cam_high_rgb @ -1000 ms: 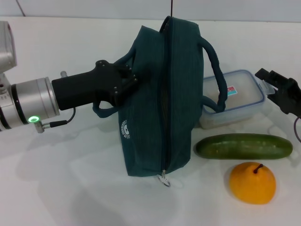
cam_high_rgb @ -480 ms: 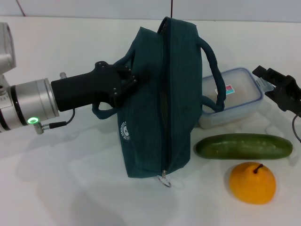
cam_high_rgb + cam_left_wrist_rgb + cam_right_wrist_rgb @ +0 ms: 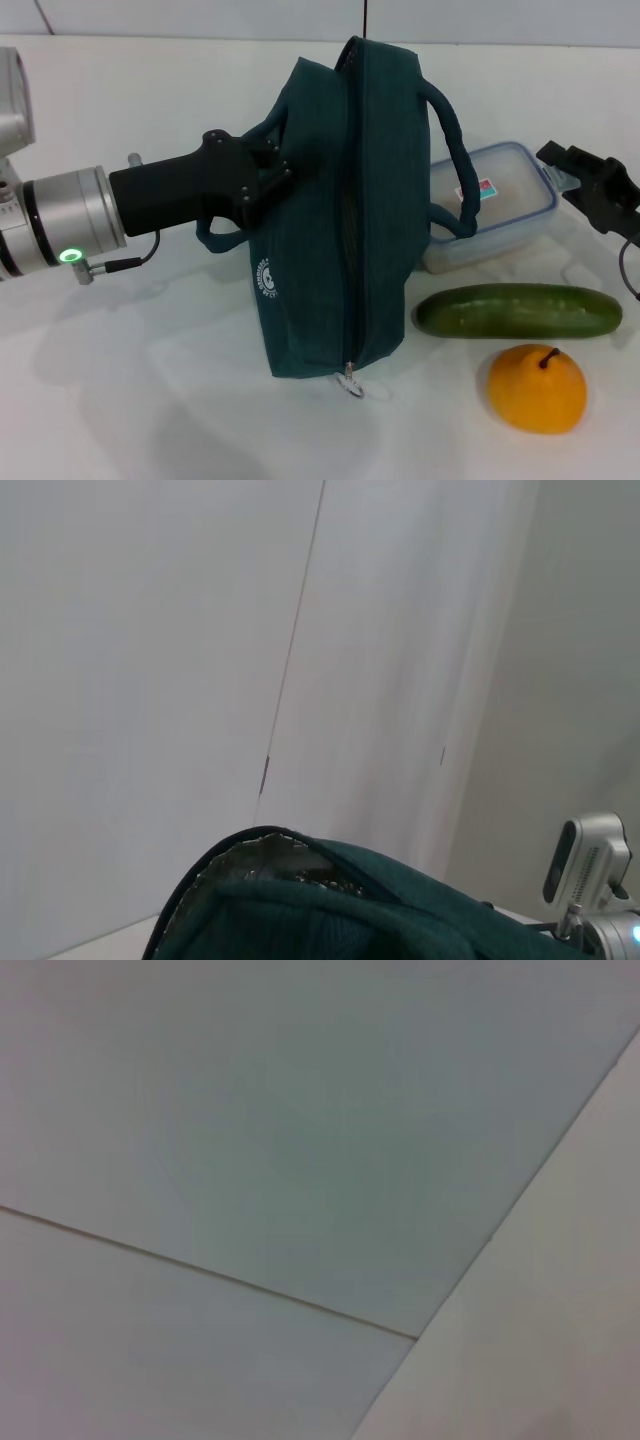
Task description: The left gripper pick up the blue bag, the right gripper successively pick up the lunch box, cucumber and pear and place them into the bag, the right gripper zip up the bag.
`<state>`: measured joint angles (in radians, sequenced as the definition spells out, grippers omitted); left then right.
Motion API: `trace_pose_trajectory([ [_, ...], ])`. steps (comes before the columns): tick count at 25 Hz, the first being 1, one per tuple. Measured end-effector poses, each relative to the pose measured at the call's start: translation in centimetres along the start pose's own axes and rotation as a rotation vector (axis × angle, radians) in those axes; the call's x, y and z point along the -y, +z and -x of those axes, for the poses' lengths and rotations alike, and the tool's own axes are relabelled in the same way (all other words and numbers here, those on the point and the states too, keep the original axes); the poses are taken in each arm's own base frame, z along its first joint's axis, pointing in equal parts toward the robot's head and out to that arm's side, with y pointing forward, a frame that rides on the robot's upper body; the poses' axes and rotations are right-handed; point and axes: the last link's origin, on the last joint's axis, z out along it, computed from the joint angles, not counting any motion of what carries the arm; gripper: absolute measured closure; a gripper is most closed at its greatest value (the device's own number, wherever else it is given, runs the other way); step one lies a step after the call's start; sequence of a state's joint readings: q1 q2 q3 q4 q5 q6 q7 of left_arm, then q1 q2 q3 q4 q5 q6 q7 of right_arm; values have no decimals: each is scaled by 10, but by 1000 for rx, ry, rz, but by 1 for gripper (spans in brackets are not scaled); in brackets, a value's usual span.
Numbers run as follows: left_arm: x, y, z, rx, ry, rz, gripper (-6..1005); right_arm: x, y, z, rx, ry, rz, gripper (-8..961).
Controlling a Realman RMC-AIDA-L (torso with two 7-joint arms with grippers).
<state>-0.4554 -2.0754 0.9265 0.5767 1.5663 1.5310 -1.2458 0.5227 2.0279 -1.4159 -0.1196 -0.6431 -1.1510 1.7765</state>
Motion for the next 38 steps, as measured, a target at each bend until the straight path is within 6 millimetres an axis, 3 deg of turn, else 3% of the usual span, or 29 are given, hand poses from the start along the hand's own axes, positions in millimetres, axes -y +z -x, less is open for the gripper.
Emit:
trace_pose_trajectory([
  [3, 0, 0, 0, 0, 0, 0, 958, -1, 2, 0, -7, -5, 2, 636],
  [38, 0, 2, 0, -2, 1, 2, 959, 2, 10, -5, -53, -18, -49, 634],
])
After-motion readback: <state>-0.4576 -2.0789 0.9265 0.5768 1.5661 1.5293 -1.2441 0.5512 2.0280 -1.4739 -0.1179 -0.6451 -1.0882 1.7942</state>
